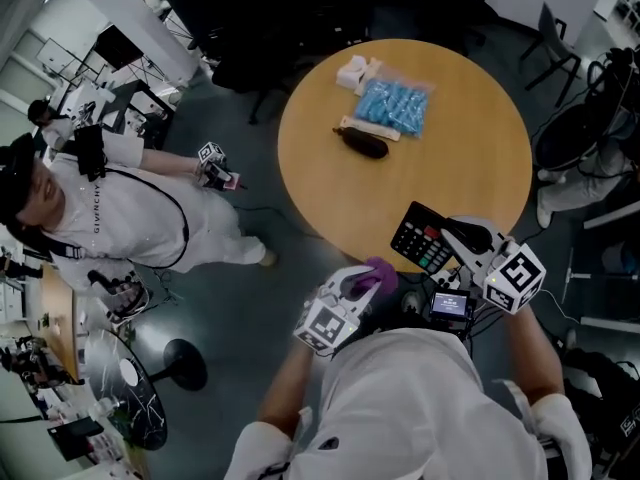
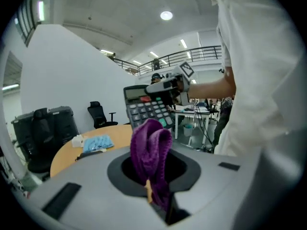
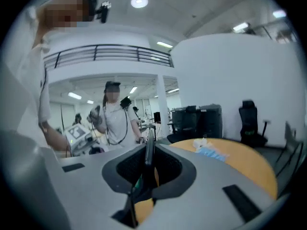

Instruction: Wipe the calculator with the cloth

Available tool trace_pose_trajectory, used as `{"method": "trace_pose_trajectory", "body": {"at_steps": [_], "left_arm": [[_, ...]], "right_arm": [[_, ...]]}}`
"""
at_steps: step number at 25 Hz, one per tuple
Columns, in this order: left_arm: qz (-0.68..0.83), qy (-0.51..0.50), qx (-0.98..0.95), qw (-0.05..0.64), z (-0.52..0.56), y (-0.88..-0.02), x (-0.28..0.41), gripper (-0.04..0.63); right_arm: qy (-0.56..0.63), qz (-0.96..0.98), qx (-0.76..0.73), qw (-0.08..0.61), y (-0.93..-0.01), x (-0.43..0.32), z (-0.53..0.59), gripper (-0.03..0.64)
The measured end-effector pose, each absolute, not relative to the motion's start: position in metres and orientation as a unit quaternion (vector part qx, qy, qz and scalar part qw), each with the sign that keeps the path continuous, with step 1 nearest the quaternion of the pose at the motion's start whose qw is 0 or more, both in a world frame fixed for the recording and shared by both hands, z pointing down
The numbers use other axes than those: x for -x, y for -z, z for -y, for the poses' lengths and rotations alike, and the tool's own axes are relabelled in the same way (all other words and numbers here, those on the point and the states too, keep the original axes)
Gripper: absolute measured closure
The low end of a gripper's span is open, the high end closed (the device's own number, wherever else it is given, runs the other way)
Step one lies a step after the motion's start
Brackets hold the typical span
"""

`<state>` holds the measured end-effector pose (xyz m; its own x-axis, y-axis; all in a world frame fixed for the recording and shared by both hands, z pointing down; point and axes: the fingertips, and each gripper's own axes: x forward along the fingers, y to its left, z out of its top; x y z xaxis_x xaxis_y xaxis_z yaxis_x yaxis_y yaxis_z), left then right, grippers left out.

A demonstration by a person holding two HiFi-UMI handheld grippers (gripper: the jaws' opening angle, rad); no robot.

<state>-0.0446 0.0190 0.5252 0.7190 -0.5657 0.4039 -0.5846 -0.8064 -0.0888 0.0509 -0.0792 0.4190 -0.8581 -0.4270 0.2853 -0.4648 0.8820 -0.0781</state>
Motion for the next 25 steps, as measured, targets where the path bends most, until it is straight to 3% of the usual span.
{"method": "trace_pose_trajectory", "body": {"at_steps": [3, 7, 11, 16, 25], "left_arm": [[0.329, -0.187, -0.925, 0.039, -0.012, -0.506, 0.081, 0.545], [0.313, -0.199, -0.928, -0.029, 0.008, -0.441, 0.103, 0.545], [0.261, -0.247, -0.926, -0.114, 0.022, -0.377, 0.097, 0.545], [0.117, -0.274, -0.933, -0.201, -0.02, -0.34, 0.039, 0.545], [-0.064, -0.318, -0.927, -0.189, -0.041, -0.387, 0.008, 0.545]], "right_arm": [[0.154, 0.942, -0.195, 0.226, -0.403, -0.035, 0.049, 0.56], [0.354, 0.891, -0.099, 0.265, -0.402, -0.013, -0.001, 0.561], [0.391, 0.881, -0.025, 0.265, -0.414, 0.002, -0.034, 0.561], [0.38, 0.899, 0.015, 0.216, -0.39, 0.014, -0.062, 0.561], [0.482, 0.848, 0.048, 0.215, -0.379, 0.009, -0.084, 0.561]]}}
